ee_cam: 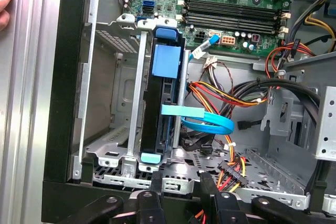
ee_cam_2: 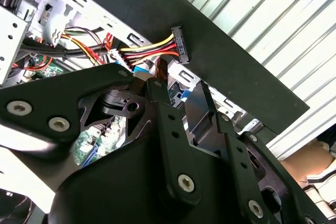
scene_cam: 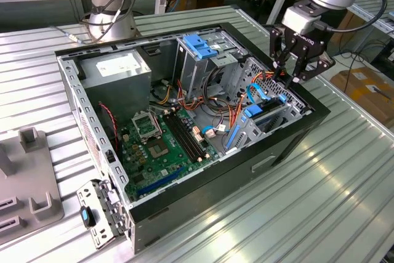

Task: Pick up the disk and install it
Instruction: 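Insert the second disk wire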

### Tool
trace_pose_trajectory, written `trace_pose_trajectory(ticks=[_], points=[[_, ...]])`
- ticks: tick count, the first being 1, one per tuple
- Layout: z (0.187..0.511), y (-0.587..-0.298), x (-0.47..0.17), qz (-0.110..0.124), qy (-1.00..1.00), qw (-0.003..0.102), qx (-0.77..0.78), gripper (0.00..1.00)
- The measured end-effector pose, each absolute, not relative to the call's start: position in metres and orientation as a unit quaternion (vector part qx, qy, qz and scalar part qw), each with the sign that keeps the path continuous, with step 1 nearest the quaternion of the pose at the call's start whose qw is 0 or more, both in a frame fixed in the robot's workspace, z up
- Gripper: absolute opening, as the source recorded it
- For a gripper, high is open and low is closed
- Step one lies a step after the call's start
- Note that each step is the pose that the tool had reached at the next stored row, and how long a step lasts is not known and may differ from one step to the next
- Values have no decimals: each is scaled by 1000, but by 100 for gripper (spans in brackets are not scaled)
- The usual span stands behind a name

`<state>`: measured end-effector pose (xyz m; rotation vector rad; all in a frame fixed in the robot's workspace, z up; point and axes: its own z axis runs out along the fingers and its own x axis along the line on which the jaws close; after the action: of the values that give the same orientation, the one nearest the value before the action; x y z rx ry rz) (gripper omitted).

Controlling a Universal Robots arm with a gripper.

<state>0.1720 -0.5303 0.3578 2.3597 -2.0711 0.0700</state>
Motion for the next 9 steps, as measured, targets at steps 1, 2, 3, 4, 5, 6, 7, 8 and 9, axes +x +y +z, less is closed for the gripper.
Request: trace_pose_trajectory(ticks=[1,2,3,4,5,6,7,8,9], points=[[358,-530,172,22,-659,1,751,42],[359,-530,172,22,-659,1,751,42],[359,-530,172,22,-660,0,751,42],[359,-530,172,22,-659,0,751,42],[359,-530,172,22,-660,1,751,42],[360,-530,172,22,-659,1,751,42],[360,-530,173,22,-660,1,751,42],[360,-530,173,22,-659,1,751,42],[360,-530,173,22,-659,1,751,42]])
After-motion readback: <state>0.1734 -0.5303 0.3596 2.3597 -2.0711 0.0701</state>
